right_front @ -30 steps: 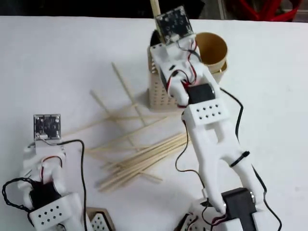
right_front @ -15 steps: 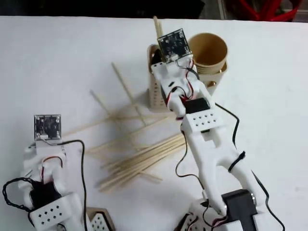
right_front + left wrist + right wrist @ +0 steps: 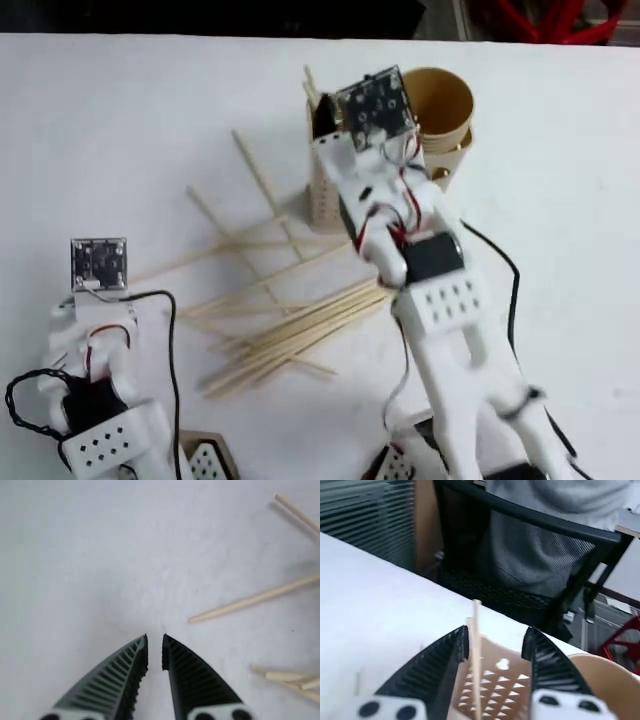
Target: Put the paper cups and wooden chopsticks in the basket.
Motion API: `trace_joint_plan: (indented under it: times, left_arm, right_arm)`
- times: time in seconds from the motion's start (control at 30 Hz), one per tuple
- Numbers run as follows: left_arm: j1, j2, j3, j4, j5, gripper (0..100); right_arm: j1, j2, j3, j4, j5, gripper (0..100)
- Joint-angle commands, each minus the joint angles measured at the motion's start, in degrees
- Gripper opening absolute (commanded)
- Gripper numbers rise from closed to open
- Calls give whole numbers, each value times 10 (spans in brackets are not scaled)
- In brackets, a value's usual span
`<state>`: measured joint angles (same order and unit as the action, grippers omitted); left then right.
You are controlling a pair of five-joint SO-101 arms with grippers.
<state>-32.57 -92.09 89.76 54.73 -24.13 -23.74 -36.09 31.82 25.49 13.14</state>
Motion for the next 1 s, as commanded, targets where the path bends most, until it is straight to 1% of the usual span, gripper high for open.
trace_joint_plan:
  times: [0.0, 0.1, 0.17, 0.3, 0.47, 0.6, 0.83, 0.9, 0.97]
  left_arm:
    - [-1, -7, -4, -4, -8, 72]
    - [-1, -7, -4, -4, -8, 72]
    - [-1, -7, -4, -4, -8, 72]
    - [-1, -7, -4, -4, -8, 72]
    - [-1, -7, -4, -4, -8, 72]
    - [-1, -7, -4, -4, -8, 72]
    - [-1, -7, -3, -4, -8, 72]
    - [-1, -7, -3, -4, -9, 72]
    - [-1, -7, -3, -4, -9, 72]
  right_arm:
    - [-58, -86, -3, 80, 40, 183]
    - [-122, -104, -4, 154, 85, 183]
    - [-160, -101, -9, 202, 103, 183]
    - [-197, -56, -33, 282, 137, 186]
    - [-193, 76, -103, 374, 185, 187]
    - [-190, 218, -200, 443, 228, 187]
    - [-189, 466, -391, 538, 360, 188]
    - [-183, 528, -447, 563, 389, 189]
    - [-178, 584, -506, 587, 404, 217]
